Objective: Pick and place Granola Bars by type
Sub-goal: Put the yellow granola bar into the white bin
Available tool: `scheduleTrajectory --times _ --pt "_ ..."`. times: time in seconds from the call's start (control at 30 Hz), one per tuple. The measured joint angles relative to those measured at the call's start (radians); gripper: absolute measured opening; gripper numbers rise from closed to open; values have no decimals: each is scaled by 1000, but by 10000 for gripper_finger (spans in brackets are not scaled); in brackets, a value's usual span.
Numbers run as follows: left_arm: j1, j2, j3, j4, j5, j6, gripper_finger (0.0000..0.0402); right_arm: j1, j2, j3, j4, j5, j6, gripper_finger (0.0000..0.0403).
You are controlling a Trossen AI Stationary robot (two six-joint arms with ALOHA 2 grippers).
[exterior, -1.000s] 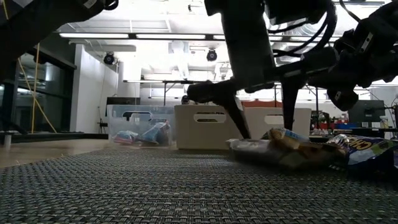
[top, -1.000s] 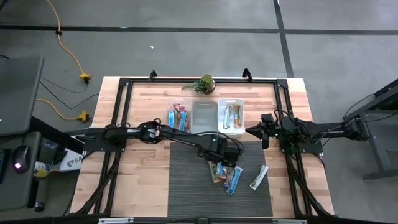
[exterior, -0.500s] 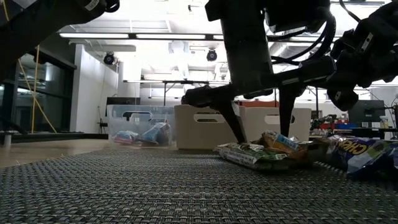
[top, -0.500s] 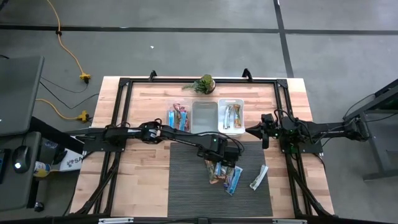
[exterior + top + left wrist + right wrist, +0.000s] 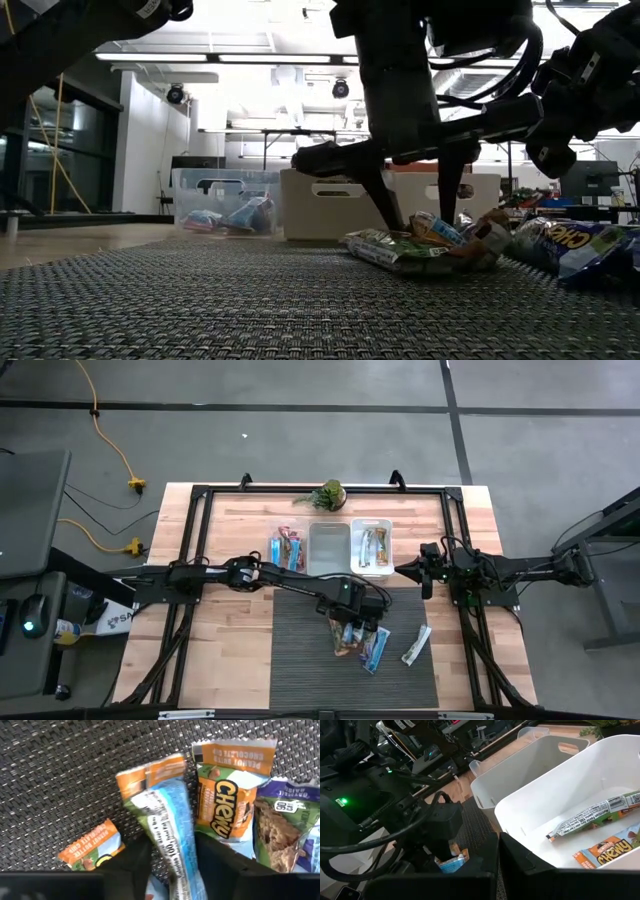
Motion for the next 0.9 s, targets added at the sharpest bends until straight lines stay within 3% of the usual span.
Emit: scheduleTrajectory --times 0.3,0.57,0.9 --pt "0 -1 0 0 26 32 56 0 0 0 0 0 0 0" --pt "0 -85 1 -19 7 134 52 0 0 0 1 0 0 0" --pt "1 -277 1 57 -21 412 52 0 14 0 0 0 0 0"
